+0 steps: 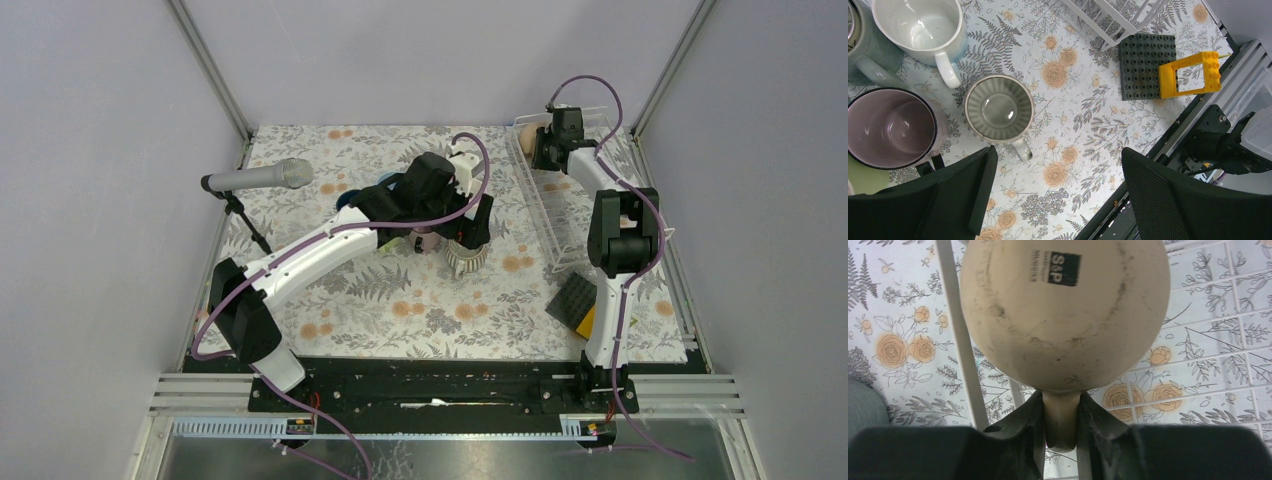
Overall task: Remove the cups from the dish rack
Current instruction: Unload the cup from the dish rack.
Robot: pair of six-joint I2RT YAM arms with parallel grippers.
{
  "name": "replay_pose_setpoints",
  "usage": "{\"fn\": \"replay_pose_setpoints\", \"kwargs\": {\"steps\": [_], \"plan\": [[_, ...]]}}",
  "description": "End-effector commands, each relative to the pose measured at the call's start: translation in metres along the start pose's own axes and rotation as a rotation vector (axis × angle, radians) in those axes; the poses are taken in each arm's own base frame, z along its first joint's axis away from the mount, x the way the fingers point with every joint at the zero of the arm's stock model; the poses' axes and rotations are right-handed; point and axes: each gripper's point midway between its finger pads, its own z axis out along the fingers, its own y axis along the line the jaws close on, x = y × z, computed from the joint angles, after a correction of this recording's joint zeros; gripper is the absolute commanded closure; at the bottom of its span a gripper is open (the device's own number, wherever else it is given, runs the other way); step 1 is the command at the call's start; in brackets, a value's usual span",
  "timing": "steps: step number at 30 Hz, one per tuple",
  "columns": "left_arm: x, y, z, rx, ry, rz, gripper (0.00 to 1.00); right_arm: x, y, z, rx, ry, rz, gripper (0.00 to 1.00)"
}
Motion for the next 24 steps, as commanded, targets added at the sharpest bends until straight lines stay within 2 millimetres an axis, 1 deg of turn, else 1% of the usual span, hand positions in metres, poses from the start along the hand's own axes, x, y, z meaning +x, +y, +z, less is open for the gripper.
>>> {"fn": "replay_pose_setpoints", "kwargs": {"steps": [1,4,9,16,21,24], "plan": [[-0.012,-0.003,-0.003,0.022,-0.047,-0.003,0.01,-0.011,0.003,0.001,0.014,-0.026,0.003,0.86],[-0.011,-0.002,-0.003,0.019,-0.045,-0.009,0.01,-0.019,-0.002,-0.005,0.046,-0.049,0.011,1.00],[-0.013,0.000,-0.003,0.006,-0.054,-0.021,0.01,-0.042,-0.004,-0.024,0.076,-0.115,0.023,1.00],[-0.017,0.000,-0.005,-0.002,-0.085,-0.048,0.01,-0.077,-0.007,-0.062,0.113,-0.229,0.054,1.00],[-0.022,-0.001,-0.010,0.007,-0.123,-0.074,0.01,-0.092,-0.009,-0.088,0.134,-0.276,0.080,1.00],[-0.024,-0.002,-0.011,0.018,-0.142,-0.105,0.01,-0.099,-0.009,-0.108,0.140,-0.296,0.096,1.00]]}}
